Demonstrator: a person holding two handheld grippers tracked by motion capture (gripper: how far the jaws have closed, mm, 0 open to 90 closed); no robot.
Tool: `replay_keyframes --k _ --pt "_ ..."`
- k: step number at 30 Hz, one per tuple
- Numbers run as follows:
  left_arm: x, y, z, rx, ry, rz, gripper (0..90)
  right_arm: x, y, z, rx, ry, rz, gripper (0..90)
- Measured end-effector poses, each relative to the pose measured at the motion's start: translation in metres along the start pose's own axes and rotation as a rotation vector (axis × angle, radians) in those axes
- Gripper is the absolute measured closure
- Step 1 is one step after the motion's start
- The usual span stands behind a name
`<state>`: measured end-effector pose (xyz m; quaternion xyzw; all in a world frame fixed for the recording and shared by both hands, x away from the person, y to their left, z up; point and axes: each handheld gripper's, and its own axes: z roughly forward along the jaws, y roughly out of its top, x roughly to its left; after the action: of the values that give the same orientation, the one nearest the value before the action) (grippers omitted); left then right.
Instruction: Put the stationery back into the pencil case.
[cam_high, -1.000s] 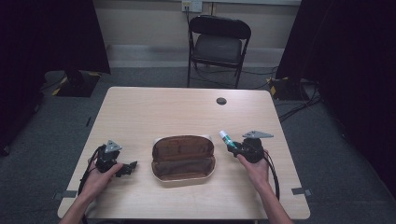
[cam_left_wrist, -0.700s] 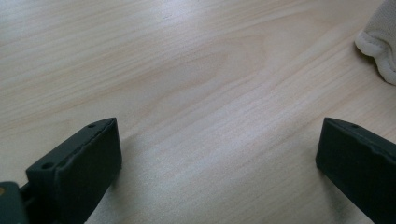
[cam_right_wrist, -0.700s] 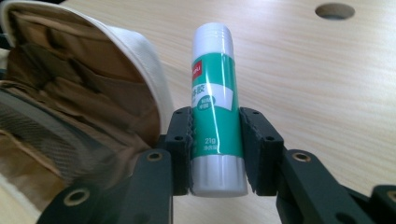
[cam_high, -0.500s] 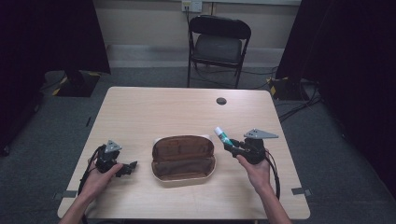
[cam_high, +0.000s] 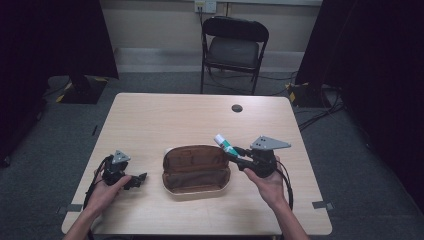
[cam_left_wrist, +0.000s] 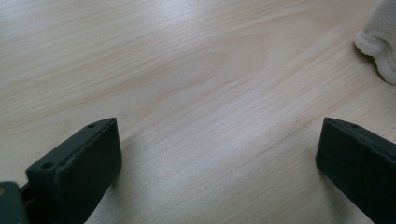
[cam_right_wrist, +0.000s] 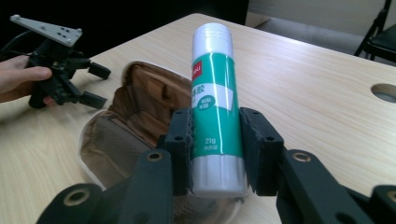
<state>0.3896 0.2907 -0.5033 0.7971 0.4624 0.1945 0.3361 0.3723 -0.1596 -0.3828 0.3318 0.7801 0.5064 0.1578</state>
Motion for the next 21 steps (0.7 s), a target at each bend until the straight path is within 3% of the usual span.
replay_keyframes --k 13,21 --pt "0.000 0.000 0.000 0.003 -0.002 0.004 0.0 0.028 0.004 0.016 0.032 0.095 -0.057 66.0" --pt "0.000 0.000 0.000 0.004 -0.002 0.004 0.0 0.043 -0.001 0.038 0.085 0.137 -0.096 66.0"
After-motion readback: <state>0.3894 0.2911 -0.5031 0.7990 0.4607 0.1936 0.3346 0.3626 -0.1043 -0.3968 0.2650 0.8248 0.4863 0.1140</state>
